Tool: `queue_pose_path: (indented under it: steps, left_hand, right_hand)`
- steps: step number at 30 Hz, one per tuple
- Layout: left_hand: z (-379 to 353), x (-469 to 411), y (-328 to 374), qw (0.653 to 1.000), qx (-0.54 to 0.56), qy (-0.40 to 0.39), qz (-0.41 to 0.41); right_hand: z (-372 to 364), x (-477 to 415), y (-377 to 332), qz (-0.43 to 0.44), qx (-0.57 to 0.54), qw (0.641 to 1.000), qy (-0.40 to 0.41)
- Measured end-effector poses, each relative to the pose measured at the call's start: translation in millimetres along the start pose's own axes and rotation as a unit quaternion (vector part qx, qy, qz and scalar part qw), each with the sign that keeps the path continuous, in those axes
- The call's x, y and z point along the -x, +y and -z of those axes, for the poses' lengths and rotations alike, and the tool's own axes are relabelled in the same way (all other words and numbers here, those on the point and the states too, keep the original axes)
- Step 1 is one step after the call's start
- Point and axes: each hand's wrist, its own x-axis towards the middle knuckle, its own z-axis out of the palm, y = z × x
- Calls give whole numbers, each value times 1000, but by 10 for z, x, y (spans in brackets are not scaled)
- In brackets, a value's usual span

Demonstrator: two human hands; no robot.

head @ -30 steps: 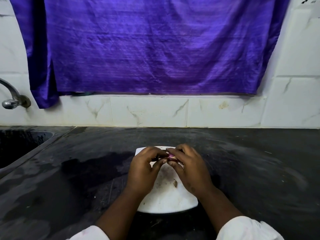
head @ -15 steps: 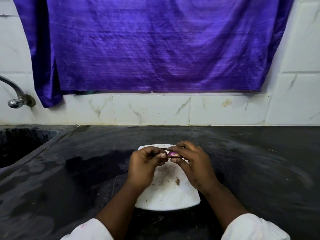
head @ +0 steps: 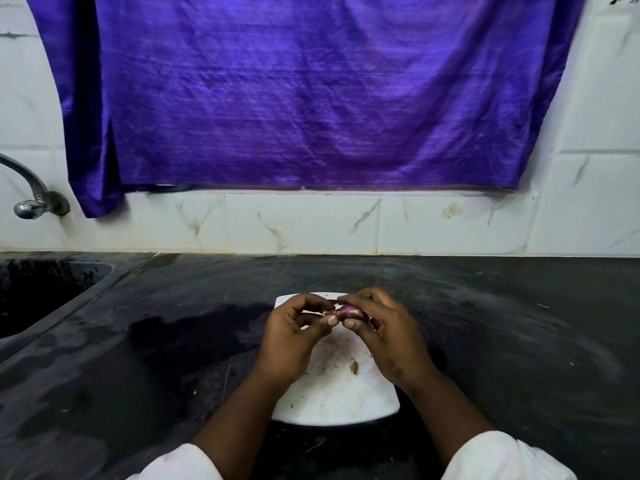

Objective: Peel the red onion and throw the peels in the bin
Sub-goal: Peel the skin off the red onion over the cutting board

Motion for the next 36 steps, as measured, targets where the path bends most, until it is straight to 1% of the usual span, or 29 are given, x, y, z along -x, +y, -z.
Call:
queue_pose_path:
  steps: [4, 9, 12, 16, 20, 22, 24, 28, 30, 33, 34, 36]
  left_hand:
    - [30, -21, -11, 1000, 15, 3, 6]
    - [35, -19, -44, 999, -30, -26, 14]
    - [34, -21, -54, 998, -27, -36, 35]
    - [20, -18, -6, 994, 34, -20, 104]
    - [14, -11, 44, 975, 137, -17, 173]
    - [26, -21, 67, 963, 188, -7, 196]
    - [38, -28, 80, 960, 200, 1, 196]
    - [54, -24, 44, 978, 141, 15, 150]
    - [58, -29, 18, 989, 78, 29, 121]
    - [75, -44, -42, 995, -7, 52, 90]
    - [81, -45, -65, 995, -45, 55, 77]
    - [104, -46, -124, 985, -160, 57, 38]
  right_hand:
    - [-1, 0, -18, 7, -6, 1000, -5]
    - [18, -1, -4, 23, -23, 999, 4]
    - [25, 1, -25, 34, -15, 999, 15]
    - [25, 7, -57, 45, -24, 998, 26]
    - [36, 9, -86, 53, -37, 997, 40]
    - [46, 15, -104, 51, -51, 996, 45]
    - [50, 17, -112, 46, -66, 996, 46]
    - [46, 7, -116, 12, -115, 992, 47]
    - [29, 9, -122, -10, -134, 990, 47]
    - [2, -1, -103, -54, -181, 980, 54]
    - [-7, -6, -92, -65, -199, 976, 58]
    - [-13, -27, -71, -87, -253, 961, 72]
